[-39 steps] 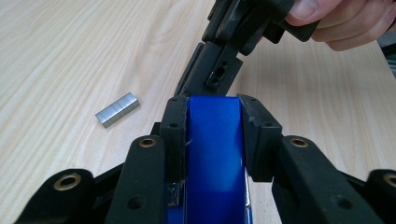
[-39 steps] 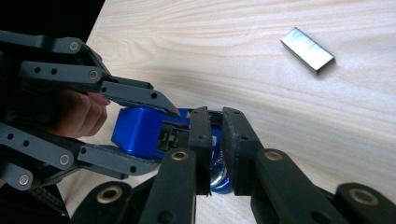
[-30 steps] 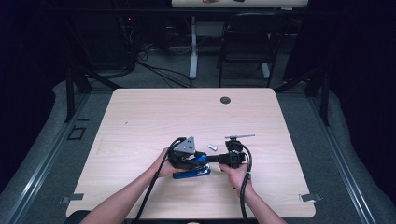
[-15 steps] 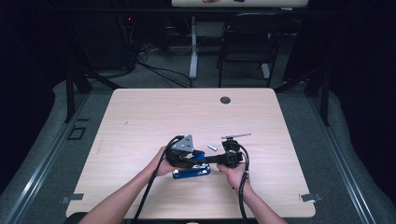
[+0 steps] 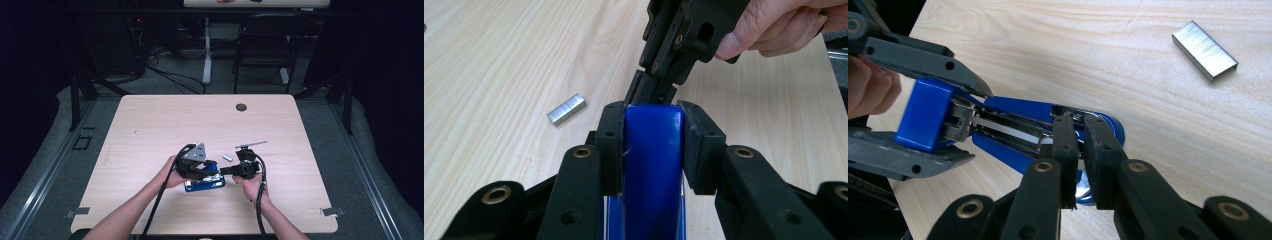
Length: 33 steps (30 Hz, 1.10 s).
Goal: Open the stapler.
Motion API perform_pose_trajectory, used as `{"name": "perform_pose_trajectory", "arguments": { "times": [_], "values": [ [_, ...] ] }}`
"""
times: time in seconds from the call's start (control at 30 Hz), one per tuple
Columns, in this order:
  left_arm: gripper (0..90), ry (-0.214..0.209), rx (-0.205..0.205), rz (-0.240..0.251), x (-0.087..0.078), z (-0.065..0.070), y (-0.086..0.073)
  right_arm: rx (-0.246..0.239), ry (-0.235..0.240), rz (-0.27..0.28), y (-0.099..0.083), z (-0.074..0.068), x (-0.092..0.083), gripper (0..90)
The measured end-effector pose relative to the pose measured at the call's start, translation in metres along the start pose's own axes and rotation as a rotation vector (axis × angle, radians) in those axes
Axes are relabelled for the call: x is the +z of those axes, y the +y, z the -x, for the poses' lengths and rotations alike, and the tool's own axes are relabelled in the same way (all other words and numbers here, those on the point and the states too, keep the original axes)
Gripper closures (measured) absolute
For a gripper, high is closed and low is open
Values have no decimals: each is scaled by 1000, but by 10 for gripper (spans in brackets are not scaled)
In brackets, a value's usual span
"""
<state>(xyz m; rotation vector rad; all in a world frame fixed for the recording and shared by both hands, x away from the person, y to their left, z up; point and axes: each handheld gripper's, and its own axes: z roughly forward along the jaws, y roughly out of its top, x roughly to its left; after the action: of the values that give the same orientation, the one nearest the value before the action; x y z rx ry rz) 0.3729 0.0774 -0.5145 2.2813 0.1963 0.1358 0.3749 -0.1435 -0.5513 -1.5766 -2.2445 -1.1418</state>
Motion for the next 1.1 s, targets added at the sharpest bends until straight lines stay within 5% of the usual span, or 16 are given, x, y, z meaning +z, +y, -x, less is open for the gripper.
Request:
{"name": "perform_pose_trajectory", "arguments": {
  "times": [0.13,0.73,1.1],
  "values": [
    [662,7,-4,-2,-4,1,1,-3,-5,-14,2,-1,0,856],
    [661,41,-3,2,-23,5,-2,-224,-157,-109,11,-21,5,863],
    [660,58,-8,-10,-30,8,-2,-300,-200,-157,14,-26,8,855]
  ]
}}
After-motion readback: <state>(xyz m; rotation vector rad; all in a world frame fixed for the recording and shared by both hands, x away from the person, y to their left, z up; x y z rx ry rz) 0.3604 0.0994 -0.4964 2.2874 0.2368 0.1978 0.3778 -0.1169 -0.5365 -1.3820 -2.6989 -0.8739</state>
